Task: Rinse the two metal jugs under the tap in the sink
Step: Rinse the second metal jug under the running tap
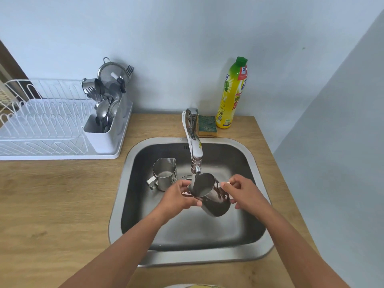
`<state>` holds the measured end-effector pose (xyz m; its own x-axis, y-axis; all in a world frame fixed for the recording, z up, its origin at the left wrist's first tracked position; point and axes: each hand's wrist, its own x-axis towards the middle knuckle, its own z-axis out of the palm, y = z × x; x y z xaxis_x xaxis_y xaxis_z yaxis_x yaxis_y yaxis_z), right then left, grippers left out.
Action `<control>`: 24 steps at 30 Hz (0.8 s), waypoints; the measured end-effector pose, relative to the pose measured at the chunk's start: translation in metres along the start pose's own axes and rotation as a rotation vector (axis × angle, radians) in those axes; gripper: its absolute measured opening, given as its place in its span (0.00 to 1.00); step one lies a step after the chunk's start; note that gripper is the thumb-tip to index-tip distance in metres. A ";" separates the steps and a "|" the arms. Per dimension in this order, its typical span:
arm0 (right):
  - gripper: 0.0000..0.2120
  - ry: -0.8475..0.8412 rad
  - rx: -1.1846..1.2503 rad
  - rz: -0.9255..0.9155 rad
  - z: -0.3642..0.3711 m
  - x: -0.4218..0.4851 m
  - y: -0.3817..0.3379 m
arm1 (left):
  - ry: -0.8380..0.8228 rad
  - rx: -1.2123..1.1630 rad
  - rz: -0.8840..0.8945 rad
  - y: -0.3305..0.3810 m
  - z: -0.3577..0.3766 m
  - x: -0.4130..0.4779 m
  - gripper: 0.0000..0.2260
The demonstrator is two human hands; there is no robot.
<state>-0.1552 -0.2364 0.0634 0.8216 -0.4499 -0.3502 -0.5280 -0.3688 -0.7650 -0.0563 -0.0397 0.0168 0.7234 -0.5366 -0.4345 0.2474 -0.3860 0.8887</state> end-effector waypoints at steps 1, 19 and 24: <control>0.12 0.016 -0.005 -0.024 -0.001 0.000 0.001 | 0.008 0.003 0.024 0.002 0.002 0.002 0.26; 0.09 -0.085 0.475 0.084 0.034 0.025 0.009 | 0.241 0.348 0.223 0.014 -0.016 -0.013 0.28; 0.11 -0.064 0.531 0.077 0.051 0.025 0.008 | 0.270 0.272 0.239 0.007 -0.020 -0.009 0.29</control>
<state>-0.1278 -0.2093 0.0204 0.8050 -0.4031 -0.4354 -0.4195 0.1323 -0.8981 -0.0485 -0.0225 0.0301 0.8908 -0.4338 -0.1355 -0.0996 -0.4773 0.8731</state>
